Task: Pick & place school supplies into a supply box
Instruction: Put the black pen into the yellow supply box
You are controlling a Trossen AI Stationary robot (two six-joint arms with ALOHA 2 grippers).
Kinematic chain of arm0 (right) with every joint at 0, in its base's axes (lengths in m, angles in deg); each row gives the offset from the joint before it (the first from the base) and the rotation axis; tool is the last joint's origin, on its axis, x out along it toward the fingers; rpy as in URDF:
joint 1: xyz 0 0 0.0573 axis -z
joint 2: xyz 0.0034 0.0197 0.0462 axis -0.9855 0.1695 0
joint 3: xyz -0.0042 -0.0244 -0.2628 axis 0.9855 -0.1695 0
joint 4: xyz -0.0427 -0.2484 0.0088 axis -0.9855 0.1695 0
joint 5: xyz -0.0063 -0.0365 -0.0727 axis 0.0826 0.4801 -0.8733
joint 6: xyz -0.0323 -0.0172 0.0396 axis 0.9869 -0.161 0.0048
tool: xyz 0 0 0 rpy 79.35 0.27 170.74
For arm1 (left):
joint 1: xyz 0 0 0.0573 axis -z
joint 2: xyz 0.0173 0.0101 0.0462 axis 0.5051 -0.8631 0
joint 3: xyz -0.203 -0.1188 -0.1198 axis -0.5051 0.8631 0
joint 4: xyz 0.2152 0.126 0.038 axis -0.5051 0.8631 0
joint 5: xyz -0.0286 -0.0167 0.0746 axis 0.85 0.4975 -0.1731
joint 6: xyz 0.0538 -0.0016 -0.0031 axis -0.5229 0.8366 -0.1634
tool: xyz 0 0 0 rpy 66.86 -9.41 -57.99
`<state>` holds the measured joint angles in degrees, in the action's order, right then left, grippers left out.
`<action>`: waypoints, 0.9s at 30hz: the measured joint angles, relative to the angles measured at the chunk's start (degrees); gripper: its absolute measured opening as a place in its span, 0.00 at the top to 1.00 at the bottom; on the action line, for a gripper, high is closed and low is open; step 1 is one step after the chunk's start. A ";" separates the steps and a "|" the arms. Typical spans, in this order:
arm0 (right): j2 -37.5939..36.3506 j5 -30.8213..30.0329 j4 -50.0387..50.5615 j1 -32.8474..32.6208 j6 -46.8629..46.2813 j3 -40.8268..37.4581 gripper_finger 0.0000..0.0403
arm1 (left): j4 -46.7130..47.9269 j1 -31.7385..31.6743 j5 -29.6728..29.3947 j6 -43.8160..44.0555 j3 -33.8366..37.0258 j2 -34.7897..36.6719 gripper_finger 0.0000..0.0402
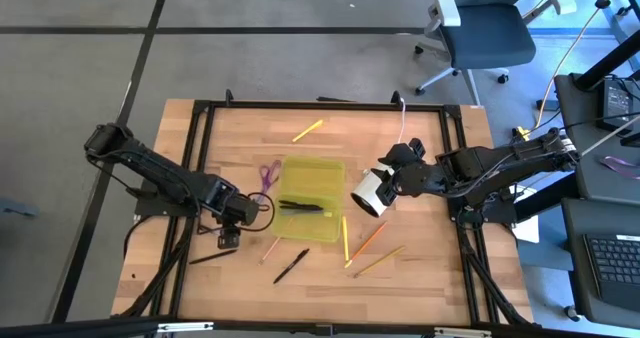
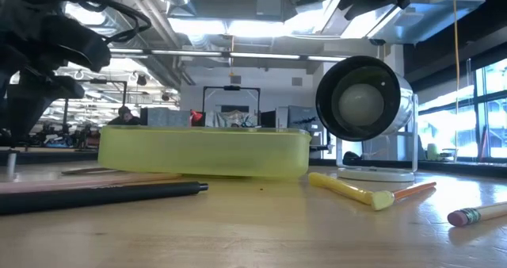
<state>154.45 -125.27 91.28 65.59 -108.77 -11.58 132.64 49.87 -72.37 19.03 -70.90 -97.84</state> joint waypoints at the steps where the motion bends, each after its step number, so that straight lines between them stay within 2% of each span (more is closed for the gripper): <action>1: 0.00 0.00 0.00 0.00 0.00 0.01 0.59 | 0.01 0.00 0.00 0.31 0.00 0.00 0.46; 9: 0.00 0.00 0.02 0.00 -0.07 0.00 0.59 | 0.37 2.84 0.44 -8.52 0.00 -1.20 0.49; 27: 0.00 0.00 0.15 -0.02 0.00 0.00 0.59 | 0.19 8.98 -0.21 -5.76 0.00 -11.93 0.59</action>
<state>154.45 -125.27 91.43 65.57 -108.77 -11.59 132.84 58.84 -72.59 13.27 -70.90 -109.78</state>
